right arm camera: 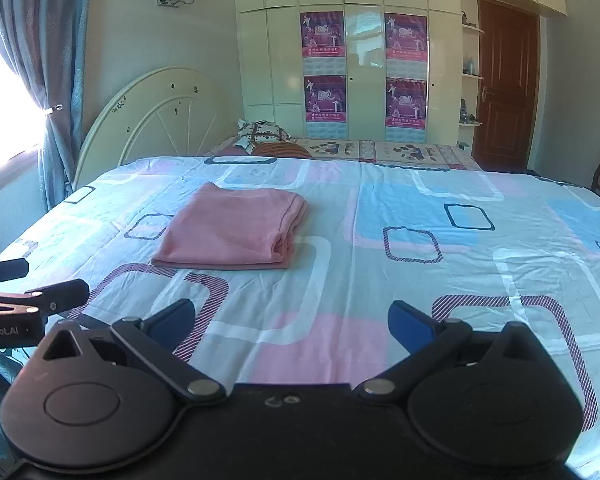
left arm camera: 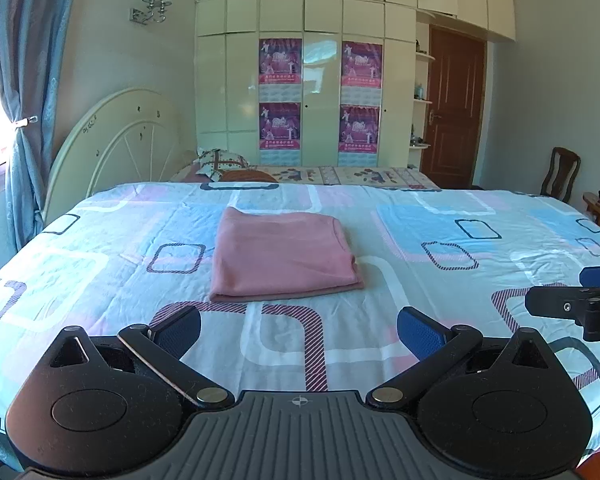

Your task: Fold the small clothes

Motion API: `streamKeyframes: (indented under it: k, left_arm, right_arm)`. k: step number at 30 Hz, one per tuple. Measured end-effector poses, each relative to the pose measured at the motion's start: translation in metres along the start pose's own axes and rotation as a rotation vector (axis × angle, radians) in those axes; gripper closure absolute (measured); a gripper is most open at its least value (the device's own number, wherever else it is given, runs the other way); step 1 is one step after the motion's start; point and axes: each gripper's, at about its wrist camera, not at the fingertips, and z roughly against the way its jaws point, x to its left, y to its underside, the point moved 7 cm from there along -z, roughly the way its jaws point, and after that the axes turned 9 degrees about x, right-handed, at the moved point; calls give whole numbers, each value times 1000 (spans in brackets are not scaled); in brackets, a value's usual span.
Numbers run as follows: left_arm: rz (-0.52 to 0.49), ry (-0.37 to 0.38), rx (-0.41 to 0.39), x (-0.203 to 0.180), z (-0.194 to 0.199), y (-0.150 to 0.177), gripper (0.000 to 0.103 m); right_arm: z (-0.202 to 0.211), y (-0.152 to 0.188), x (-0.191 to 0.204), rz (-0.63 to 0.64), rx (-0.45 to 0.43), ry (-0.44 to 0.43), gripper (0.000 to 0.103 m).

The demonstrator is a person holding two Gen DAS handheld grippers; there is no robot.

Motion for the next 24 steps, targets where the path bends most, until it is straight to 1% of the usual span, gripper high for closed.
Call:
streamKeyframes:
  k: [15,24]
  left_arm:
    - [-6,-4,8,-3,-4,-2,0]
    - [-9,-3,-4,-1,-4,-2,0]
  right_arm:
    - [0,0,-1,1,3,-2,0]
    - [0,0,-1,2,4,0,0]
